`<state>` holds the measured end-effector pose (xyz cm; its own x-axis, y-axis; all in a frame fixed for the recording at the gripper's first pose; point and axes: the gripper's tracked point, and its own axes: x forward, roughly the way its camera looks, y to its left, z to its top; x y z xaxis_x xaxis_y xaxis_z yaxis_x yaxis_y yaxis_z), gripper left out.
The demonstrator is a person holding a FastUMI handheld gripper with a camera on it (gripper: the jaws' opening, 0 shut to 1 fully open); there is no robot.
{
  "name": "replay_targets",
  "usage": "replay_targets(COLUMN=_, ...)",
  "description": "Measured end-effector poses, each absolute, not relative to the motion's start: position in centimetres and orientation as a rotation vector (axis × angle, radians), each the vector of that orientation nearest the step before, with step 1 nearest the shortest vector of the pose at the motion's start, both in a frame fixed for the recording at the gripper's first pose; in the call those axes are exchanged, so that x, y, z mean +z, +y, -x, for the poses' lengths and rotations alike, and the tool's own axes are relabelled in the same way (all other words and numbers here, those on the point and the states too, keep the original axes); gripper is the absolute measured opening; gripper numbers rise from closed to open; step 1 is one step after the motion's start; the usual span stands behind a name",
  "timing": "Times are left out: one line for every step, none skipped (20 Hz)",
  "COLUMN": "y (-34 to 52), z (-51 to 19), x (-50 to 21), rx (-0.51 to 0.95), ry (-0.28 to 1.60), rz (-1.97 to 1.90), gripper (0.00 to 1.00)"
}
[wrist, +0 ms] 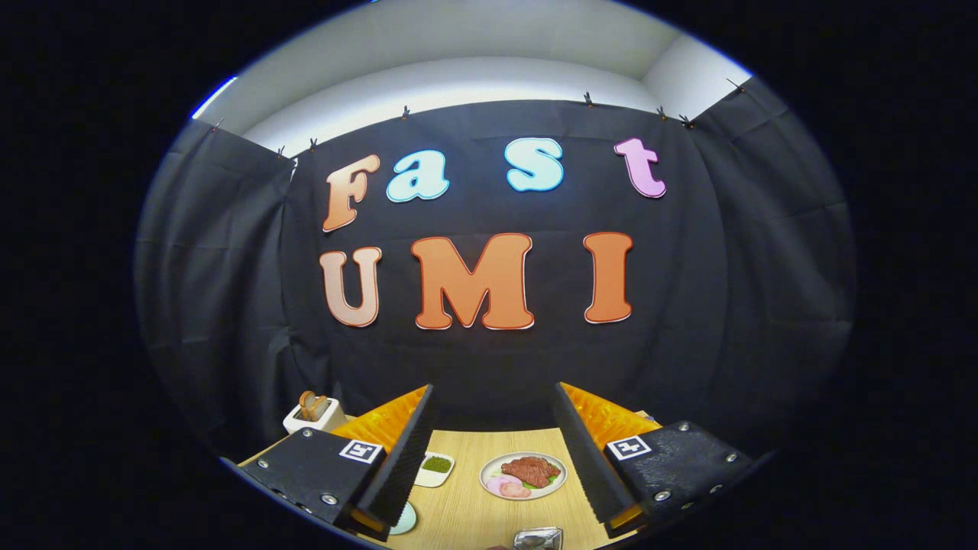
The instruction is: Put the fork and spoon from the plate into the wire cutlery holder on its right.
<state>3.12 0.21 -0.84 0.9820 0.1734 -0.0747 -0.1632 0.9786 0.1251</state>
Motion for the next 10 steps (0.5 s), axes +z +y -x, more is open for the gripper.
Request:
replay_targets(y=0.2, z=-3.0, x=-0.8, rx=0.169, ry=0.088, rz=-0.117, gripper=0.91)
replay_targets(y=0.2, z=-2.9, x=-0.7, rx=0.172, ry=0.085, rz=-0.117, gripper=0.91)
replay_targets(y=0.3, z=-2.8, x=-0.6, rx=0.174, ry=0.089, rz=-0.118, gripper=0.91)
replay_targets(y=0.5, z=-2.8, x=-0.6, rx=0.177, ry=0.094, rz=-0.121, gripper=0.91)
replay_targets(y=0.6, z=-2.6, x=-0.6, rx=0.179, ry=0.095, rz=-0.123, gripper=0.91)
replay_targets(y=0.8, z=-2.5, x=-0.3, rx=0.183, ry=0.087, rz=-0.124, gripper=0.91)
replay_targets(y=0.9, z=-2.4, x=0.1, rx=0.184, ry=0.076, rz=-0.122, gripper=0.91)
replay_targets(y=1.0, z=-2.4, x=0.4, rx=0.187, ry=0.065, rz=-0.117, gripper=0.91)
replay_targets(y=1.0, z=-2.3, x=0.5, rx=0.188, ry=0.062, rz=-0.111, gripper=0.91)
replay_targets(y=1.2, z=-2.3, x=0.6, rx=0.19, ry=0.06, rz=-0.106, gripper=0.91)
